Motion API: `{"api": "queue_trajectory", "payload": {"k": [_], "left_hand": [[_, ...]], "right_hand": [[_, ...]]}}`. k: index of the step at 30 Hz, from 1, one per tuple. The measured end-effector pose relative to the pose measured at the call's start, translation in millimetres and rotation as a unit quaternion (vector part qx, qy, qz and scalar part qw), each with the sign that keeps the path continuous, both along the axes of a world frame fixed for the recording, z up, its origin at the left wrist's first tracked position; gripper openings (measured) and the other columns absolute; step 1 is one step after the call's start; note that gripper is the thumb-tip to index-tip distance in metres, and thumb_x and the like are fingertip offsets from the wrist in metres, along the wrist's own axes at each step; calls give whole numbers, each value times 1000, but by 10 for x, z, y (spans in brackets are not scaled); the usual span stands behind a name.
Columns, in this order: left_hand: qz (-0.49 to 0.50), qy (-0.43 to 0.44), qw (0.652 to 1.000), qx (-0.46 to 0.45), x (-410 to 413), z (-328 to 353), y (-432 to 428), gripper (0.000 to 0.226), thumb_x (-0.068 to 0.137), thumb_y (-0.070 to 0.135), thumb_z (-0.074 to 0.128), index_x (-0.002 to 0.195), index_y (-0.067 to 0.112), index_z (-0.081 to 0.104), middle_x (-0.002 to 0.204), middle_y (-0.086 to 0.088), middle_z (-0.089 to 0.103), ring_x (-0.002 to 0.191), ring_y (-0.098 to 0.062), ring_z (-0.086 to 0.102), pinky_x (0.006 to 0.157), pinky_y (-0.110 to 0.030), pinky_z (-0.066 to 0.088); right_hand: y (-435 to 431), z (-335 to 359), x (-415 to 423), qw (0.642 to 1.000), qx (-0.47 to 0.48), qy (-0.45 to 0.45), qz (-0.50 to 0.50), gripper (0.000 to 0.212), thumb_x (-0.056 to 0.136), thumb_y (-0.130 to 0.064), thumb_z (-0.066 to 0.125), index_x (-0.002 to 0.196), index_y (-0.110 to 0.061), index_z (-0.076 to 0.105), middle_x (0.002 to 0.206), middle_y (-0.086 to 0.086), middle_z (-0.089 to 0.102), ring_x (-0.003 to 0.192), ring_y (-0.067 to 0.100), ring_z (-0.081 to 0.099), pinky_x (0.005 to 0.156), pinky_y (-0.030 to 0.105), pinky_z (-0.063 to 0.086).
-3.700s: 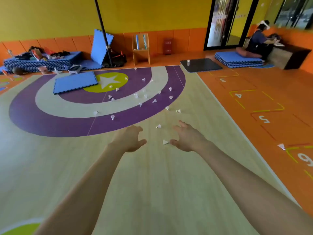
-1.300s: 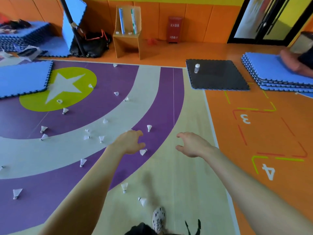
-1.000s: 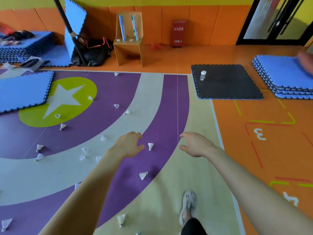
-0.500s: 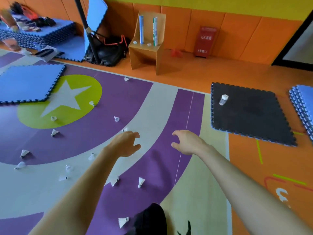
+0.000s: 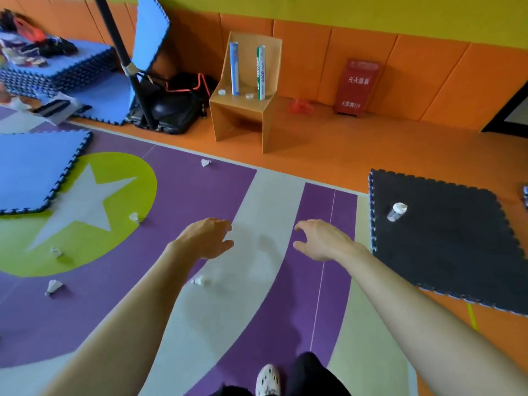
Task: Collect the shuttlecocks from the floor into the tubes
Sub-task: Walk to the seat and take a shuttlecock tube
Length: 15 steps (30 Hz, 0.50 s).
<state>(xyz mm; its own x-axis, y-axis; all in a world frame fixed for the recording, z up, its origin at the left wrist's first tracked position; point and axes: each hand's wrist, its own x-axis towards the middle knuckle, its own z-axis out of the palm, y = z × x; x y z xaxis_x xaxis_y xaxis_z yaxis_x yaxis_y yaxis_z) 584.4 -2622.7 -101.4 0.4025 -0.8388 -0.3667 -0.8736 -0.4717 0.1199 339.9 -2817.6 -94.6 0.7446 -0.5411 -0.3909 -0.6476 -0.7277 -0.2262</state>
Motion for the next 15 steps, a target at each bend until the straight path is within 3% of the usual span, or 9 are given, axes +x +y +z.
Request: {"api": "queue_trajectory", "payload": {"k": [7,15], "left_hand": [[30,4,999,30,1465,-173,-1524,60,102,57,63,154,29,55,149,-4,63,135,-31,63,109,-46,53],[86,5,996,40,3121,-27,-3199,58,103,55,61,154,28,55,149,-3,62,132,-31,64,104,-44,55]], "right_hand": [[-1611,-220,1529,999,11,4,30,56,102,-44,57,152,-22,48,154,1,52,129,26,59,96,38,53],[-3439,-152,3531,998,13,-2,58,58,102,-44,56,155,-23,47,157,5,52,135,28,56,101,38,49]]}}
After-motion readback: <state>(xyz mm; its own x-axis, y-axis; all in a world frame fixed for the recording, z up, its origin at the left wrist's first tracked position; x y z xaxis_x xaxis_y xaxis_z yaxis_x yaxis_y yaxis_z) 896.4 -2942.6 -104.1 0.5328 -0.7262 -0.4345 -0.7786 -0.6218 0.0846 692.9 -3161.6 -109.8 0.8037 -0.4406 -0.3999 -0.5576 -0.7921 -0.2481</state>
